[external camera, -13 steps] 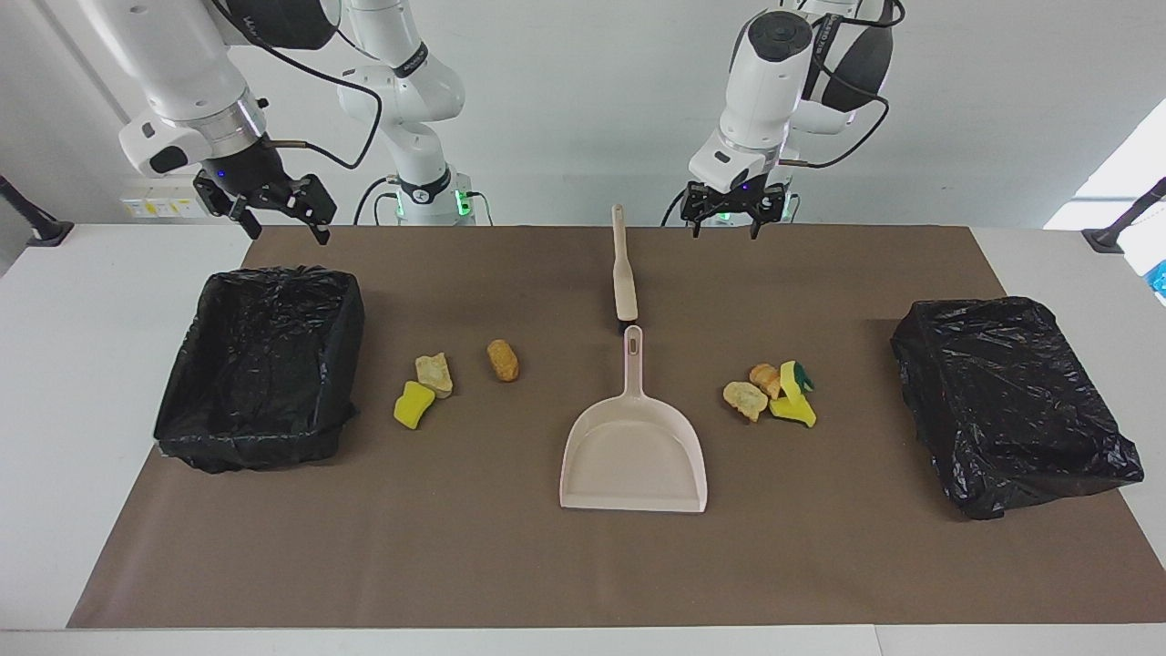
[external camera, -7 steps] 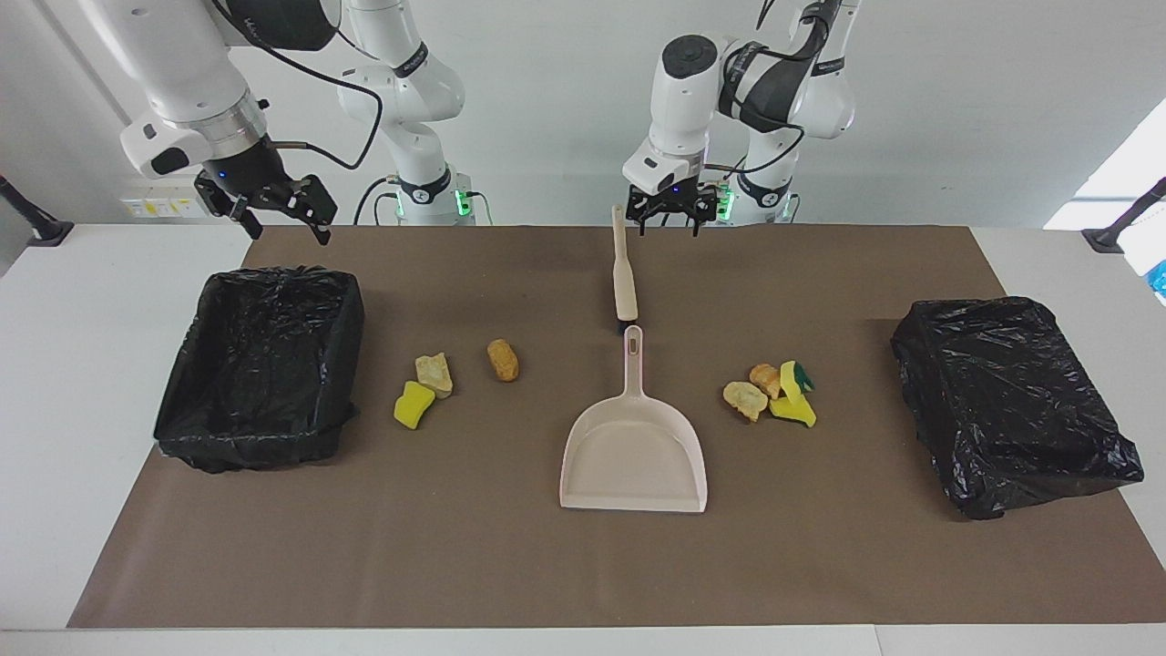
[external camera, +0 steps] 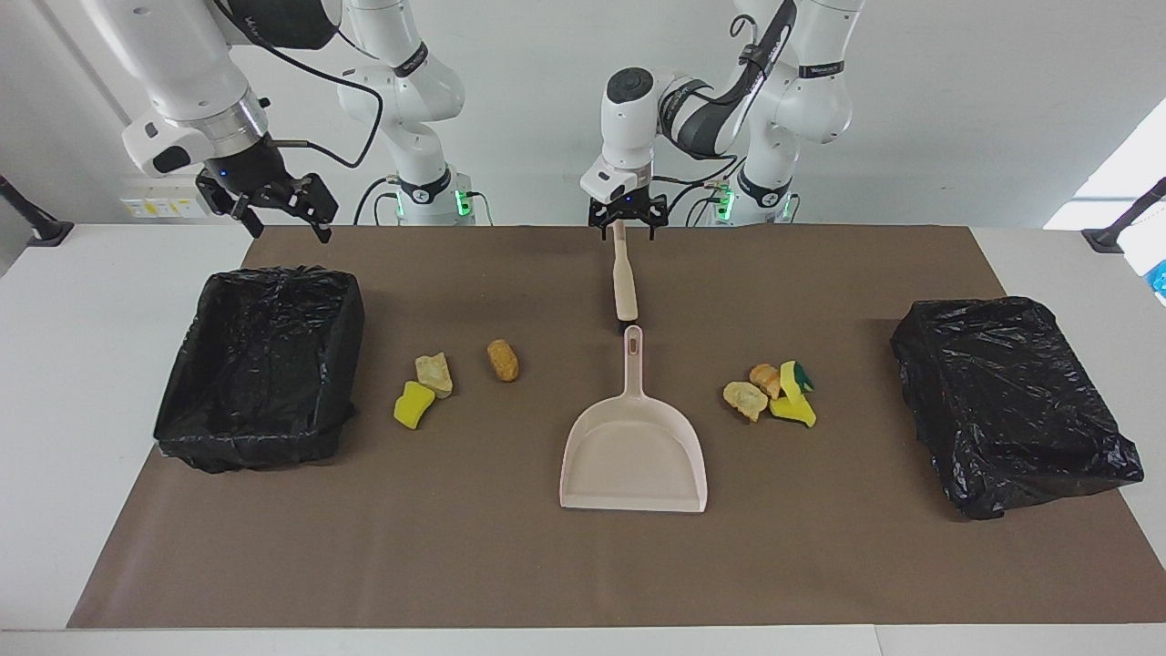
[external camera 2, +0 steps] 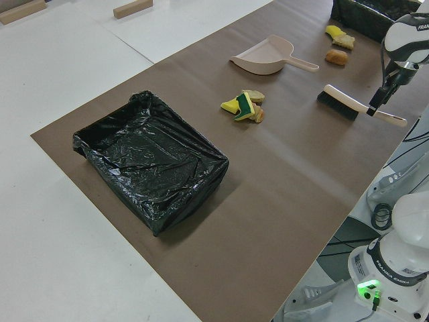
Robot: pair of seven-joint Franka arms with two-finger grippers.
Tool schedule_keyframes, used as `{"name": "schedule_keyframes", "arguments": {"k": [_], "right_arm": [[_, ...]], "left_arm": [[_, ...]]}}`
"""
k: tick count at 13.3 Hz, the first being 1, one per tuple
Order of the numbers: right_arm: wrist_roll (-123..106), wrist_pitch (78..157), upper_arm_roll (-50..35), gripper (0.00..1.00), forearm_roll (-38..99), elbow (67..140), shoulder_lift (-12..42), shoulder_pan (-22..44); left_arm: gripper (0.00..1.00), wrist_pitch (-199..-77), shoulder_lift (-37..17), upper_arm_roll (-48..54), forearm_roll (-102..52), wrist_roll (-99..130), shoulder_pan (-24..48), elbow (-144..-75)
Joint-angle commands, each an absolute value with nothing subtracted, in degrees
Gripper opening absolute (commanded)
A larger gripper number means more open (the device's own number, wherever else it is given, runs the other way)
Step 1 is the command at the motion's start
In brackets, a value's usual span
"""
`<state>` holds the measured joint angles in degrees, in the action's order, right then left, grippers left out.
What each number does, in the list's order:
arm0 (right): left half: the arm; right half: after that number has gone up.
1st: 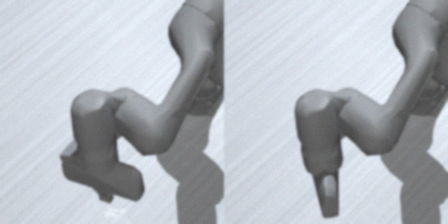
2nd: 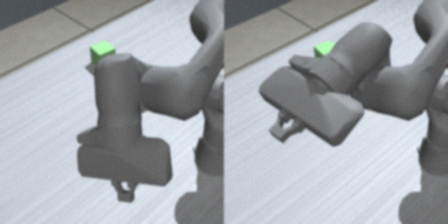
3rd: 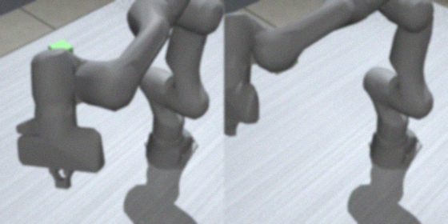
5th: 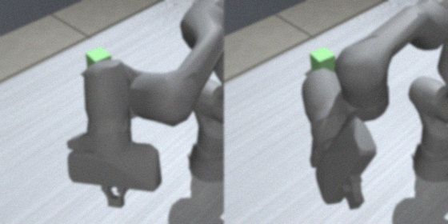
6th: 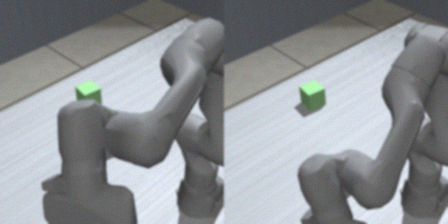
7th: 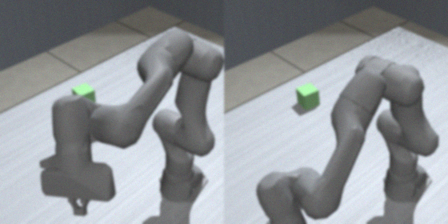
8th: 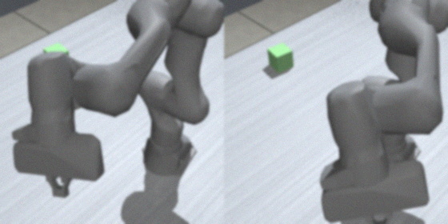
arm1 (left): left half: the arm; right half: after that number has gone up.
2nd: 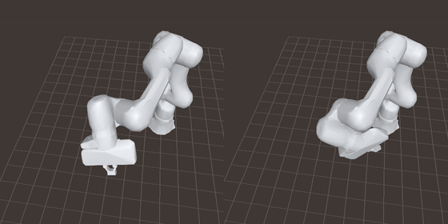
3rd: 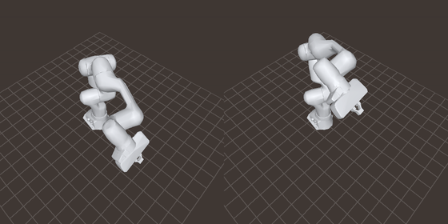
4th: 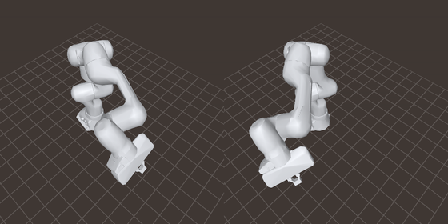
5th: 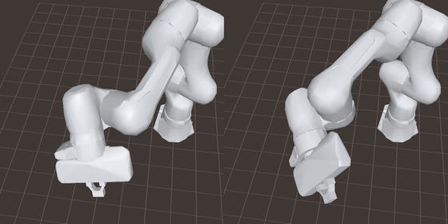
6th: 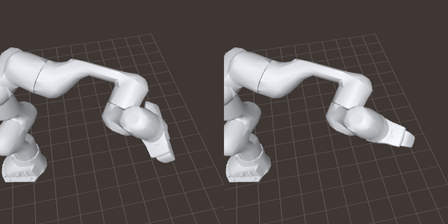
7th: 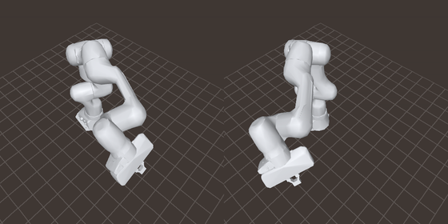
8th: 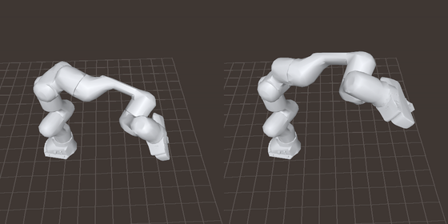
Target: Sweep and dump trash in bin
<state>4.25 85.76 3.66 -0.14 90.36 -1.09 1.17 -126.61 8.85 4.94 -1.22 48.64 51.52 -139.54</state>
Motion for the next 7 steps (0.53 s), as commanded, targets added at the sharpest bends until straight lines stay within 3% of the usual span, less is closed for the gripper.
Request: {"name": "schedule_keyframes", "arguments": {"k": [1, 7], "right_arm": [[5.0, 85.3, 3.6, 1.0, 1.2, 91.8, -2.5, 1.1], [5.1, 85.3, 3.6, 1.0, 1.3, 92.0, -2.6, 1.1]], "left_arm": [[1.0, -129.6, 9.0, 3.9, -1.3, 49.2, 52.6, -141.0], [1.0, -129.6, 7.4, 3.9, -1.3, 49.5, 56.7, -141.7]]}}
